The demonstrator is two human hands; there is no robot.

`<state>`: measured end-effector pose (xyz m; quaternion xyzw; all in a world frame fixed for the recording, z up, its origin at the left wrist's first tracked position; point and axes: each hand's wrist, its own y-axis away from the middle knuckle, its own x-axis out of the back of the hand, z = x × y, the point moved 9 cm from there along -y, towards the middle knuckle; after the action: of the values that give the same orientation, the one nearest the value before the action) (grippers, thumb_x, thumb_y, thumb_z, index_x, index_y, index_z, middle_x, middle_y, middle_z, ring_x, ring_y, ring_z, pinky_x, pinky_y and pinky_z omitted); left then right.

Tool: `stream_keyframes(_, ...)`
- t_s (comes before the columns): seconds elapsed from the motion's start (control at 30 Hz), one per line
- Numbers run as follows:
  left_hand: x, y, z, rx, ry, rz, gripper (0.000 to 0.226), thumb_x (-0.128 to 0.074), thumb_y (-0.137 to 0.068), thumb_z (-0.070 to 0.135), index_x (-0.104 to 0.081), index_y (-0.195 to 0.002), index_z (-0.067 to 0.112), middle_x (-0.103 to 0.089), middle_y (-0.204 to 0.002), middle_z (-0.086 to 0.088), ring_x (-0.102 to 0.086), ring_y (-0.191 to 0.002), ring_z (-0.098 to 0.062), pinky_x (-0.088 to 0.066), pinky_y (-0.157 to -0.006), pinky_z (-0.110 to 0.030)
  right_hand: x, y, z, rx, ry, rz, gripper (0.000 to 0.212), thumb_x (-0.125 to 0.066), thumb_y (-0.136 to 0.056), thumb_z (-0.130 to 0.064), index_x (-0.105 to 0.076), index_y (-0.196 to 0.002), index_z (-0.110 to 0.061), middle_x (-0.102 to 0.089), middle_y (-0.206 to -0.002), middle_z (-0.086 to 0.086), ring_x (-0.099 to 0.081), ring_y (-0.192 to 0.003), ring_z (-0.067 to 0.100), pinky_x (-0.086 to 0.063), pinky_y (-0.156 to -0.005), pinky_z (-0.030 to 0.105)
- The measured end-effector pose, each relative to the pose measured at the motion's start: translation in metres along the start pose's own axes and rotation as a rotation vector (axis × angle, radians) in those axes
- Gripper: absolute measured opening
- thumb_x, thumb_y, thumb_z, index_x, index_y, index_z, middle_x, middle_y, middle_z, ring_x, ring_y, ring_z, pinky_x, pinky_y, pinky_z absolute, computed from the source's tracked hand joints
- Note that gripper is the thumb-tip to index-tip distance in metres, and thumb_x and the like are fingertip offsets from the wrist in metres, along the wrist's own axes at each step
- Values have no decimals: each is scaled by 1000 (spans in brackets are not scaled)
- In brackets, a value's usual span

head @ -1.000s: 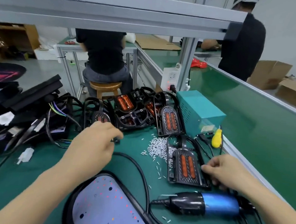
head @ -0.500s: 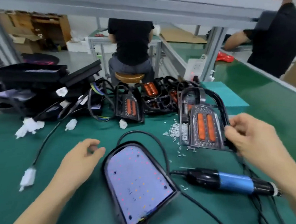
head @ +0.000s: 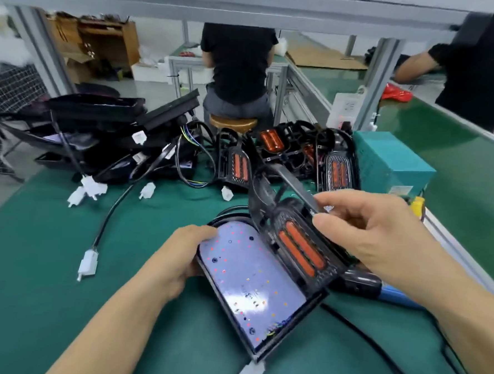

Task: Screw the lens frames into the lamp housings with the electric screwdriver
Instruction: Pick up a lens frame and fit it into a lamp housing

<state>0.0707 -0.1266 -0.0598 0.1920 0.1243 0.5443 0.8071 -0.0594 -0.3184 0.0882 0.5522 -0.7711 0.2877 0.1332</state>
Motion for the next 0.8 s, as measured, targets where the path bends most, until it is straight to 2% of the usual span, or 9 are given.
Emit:
stream_keyframes(0.07, -7, 5, -10, 69, 236, -40, 18, -55, -89, 12, -66, -77, 6, -70, -70, -9, -64, -56, -20, -51, -63, -31, -1, 5, -9, 34, -46, -3, 20, -69, -84, -27, -68, -93, -46, -48, -57, 1, -35, -51, 5, -31, -48, 16)
stream_keyframes(0.13, -10, 8, -16, 94, 361, -37, 19, -54, -91, 13, -68, -82, 3, -73, -75, -10, -68, -58, -20, -54, -61, -31, -2, 14, -22, 96, -15, 19, 20, -74, -83, -28, -67, -95, -43, -48, -61, 7, -34, -52, 2, -30, -50, 17)
stream_keyframes(0.23, -16, 12, -19, 108, 471, -73, 26, -54, -92, 20, -68, -104, 1, -72, -98, -14, -69, -76, -24, -56, -64, -33, -23, 35, -51, 292, 321, 38, 16, -67, -75, -28, -72, -88, -19, -42, -57, -3, -33, -51, 2, -31, -48, 16)
stream_keyframes(0.27, -19, 14, -18, 104, 505, -100, 30, -55, -91, 23, -67, -109, 1, -71, -103, -15, -69, -81, -25, -56, -67, -34, -40, 44, -58, 356, 434, 29, 18, -66, -73, -27, -73, -86, -17, -46, -58, -7, -37, -49, 2, -37, -47, 18)
stream_keyframes(0.33, -26, 18, -14, 92, 569, -179, 40, -57, -84, 30, -67, -110, 2, -71, -105, -16, -70, -87, -26, -57, -69, -35, -74, 61, -58, 430, 621, 21, 24, -68, -71, -28, -77, -88, -14, -59, -63, -3, -52, -46, 15, -42, -39, 22)
stream_keyframes(0.47, -34, 22, -16, 90, 600, -306, 54, -42, -91, 45, -69, -112, 2, -65, -119, -17, -63, -108, -30, -49, -91, -42, -107, 70, -38, 380, 807, 30, 42, -90, -47, -31, -80, -84, -13, -63, -60, -2, -52, -37, 16, -32, -29, 17)
stream_keyframes(0.57, -35, 23, -19, 88, 635, -313, 55, -39, -95, 46, -71, -109, 4, -67, -118, -17, -66, -103, -29, -50, -87, -42, -111, 66, -34, 311, 845, 67, 59, -94, -29, -31, -81, -82, -11, -60, -57, -3, -49, -35, 15, -27, -31, 16)
stream_keyframes(0.73, -34, 25, -20, 102, 667, -291, 52, -41, -95, 45, -63, -122, 6, -66, -120, -16, -64, -109, -29, -48, -89, -42, -121, 62, -32, 264, 869, 21, 58, -93, -32, -36, -81, -84, -13, -59, -56, -3, -50, -38, 12, -25, -32, 16)
stream_keyframes(0.8, -34, 27, -20, 112, 679, -300, 53, -41, -95, 45, -63, -122, 5, -65, -120, -17, -64, -109, -29, -49, -89, -43, -123, 63, -35, 260, 854, 15, 54, -93, -36, -34, -81, -84, -14, -60, -57, -3, -52, -39, 12, -28, -32, 16)
